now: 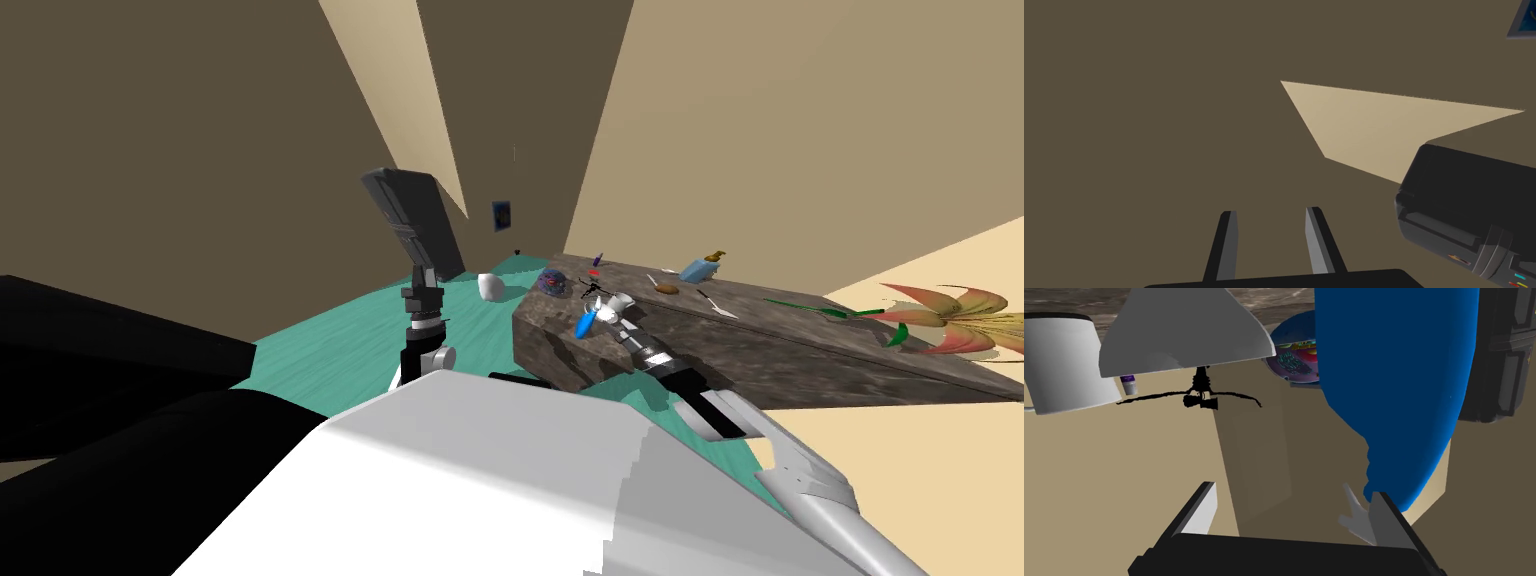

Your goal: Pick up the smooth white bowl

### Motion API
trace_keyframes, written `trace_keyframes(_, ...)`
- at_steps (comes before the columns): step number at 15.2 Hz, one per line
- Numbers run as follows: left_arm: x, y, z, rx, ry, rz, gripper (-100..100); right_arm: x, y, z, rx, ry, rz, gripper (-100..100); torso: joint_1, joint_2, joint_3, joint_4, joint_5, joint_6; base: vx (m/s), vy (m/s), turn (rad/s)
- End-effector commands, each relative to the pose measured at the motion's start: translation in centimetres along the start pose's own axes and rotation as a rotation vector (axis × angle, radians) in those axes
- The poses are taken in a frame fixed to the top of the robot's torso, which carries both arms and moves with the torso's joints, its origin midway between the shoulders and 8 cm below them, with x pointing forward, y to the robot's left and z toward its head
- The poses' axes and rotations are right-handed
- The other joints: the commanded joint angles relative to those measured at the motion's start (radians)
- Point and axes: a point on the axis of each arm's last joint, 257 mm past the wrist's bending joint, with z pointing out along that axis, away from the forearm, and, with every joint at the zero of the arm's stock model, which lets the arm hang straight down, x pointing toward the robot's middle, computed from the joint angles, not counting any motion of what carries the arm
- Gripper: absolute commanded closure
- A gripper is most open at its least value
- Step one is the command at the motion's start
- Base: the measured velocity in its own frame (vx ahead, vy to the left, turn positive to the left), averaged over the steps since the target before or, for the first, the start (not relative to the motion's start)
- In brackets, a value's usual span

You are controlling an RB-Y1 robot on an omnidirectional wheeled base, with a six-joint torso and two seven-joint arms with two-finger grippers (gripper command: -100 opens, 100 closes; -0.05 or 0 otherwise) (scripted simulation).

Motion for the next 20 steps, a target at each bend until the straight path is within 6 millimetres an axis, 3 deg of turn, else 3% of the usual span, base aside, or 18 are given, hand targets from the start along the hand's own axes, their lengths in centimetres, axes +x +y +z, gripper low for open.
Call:
trace_keyframes(1, 0.0, 0.0, 0.0, 0.0, 0.0, 0.0, 0, 0.3, -0.8, -0.3, 0.006, 0.028, -0.033, -100, 0.0, 0.0, 0.0, 0.0, 0.0, 0.0, 0.028, 0.064, 0.025)
trace_keyframes(2, 0.0, 0.0, 0.0, 0.0, 0.0, 0.0, 0, 1.5, -2.6, -1.0, 0.025, 0.083, -0.086, -100, -0.001, 0.0, 0.0, 0.0, 0.0, 0.0, 0.034, 0.071, 0.063)
trace_keyframes(3, 0.0, 0.0, 0.0, 0.0, 0.0, 0.0, 0, 1.4, -2.7, -1.1, 0.023, 0.087, -0.094, -100, -0.001, 0.0, 0.0, 0.0, 0.0, 0.0, 0.032, 0.074, 0.067)
trace_keyframes(8, 0.0, 0.0, 0.0, 0.0, 0.0, 0.0, 0, 4.2, -7.9, -4.0, 0.066, 0.253, -0.258, -100, 0.001, -0.001, -0.001, 0.0, 0.0, 0.0, 0.054, 0.107, 0.081)
trace_keyframes(11, 0.0, 0.0, 0.0, 0.0, 0.0, 0.0, 0, 4.1, -8.5, -4.2, 0.07, 0.265, -0.272, -100, 0.0, -0.001, 0.0, 0.0, 0.0, 0.0, 0.036, 0.072, 0.029)
trace_keyframes(12, 0.0, 0.0, 0.0, 0.0, 0.0, 0.0, 0, 4.6, -10.0, -5.3, 0.077, 0.32, -0.329, -100, -0.002, 0.001, 0.0, 0.0, 0.0, 0.0, 0.031, 0.063, 0.07)
trace_keyframes(14, 0.0, 0.0, 0.0, 0.0, 0.0, 0.0, 0, 4.8, -10.4, -5.5, 0.084, 0.325, -0.328, -100, -0.001, 0.0, 0.0, 0.0, 0.0, 0.0, 0.031, 0.063, 0.052)
trace_keyframes(17, 0.0, 0.0, 0.0, 0.0, 0.0, 0.0, 0, 6.0, -14.0, -8.5, 0.109, 0.445, -0.43, -100, 0.0, 0.0, 0.0, 0.0, 0.0, 0.0, 0.054, 0.095, 0.079)
trace_keyframes(20, 0.0, 0.0, 0.0, 0.0, 0.0, 0.0, 0, 6.4, -15.8, -10.1, 0.119, 0.506, -0.482, -100, 0.003, -0.002, -0.001, 0.0, 0.001, 0.0, 0.073, 0.125, 0.082)
